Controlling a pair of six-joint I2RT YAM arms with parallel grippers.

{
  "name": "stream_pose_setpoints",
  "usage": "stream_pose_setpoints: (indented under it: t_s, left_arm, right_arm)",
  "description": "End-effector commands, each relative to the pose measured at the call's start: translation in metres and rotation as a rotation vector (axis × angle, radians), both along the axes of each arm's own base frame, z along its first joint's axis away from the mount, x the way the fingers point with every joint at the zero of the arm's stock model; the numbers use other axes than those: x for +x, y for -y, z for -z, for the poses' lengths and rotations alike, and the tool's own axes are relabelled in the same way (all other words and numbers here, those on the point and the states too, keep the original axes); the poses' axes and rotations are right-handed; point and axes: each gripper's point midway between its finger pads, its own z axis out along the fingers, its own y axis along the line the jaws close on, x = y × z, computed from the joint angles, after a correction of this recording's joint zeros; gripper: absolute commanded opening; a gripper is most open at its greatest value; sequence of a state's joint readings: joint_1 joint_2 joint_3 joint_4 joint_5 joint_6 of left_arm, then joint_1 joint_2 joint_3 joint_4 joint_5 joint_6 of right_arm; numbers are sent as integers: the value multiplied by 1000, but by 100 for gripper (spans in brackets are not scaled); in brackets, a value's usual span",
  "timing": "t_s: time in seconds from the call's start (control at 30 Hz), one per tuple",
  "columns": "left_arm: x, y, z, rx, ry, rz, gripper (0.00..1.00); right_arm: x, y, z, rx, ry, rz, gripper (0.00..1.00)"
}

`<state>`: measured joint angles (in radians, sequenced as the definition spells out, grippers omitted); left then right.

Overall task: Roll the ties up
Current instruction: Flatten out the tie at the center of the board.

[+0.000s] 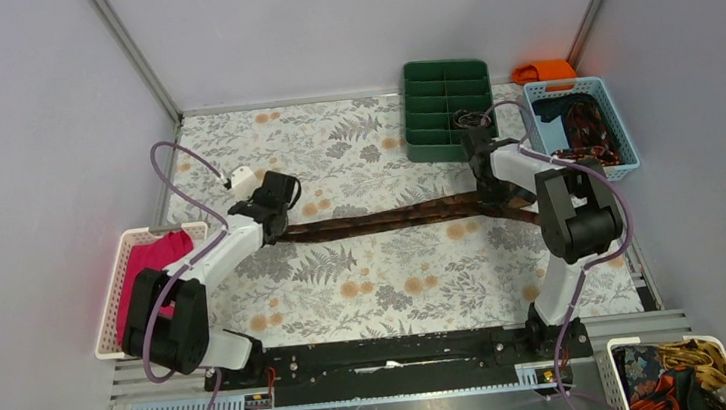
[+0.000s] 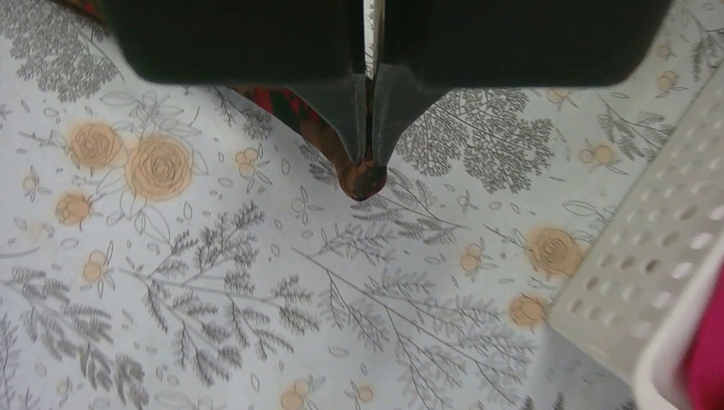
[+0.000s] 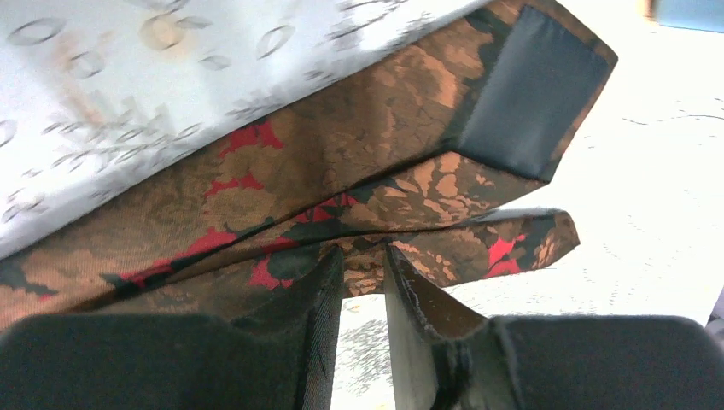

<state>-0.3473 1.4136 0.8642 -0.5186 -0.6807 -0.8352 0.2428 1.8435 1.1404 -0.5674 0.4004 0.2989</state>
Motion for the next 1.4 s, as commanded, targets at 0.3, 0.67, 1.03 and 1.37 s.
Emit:
stream_pose_setpoints:
  t_s: [0.3,0.67,1.03,1.37]
  left_arm:
    - [-28,67,52,-176,-47,197,0]
    - [-63,80,85,-233,-118,241,0]
    - [-83,103,99,-265,-160,283,0]
    - [-99,107,107,-272,-158,270,0]
  right_arm:
    - [-52,74,43,-114,-228,230,32]
    - [-13,86,32,-122,-179,258,32]
    - [46,76,53,-16,-134,245,31]
    - [102,40,63,198,-86,186,24]
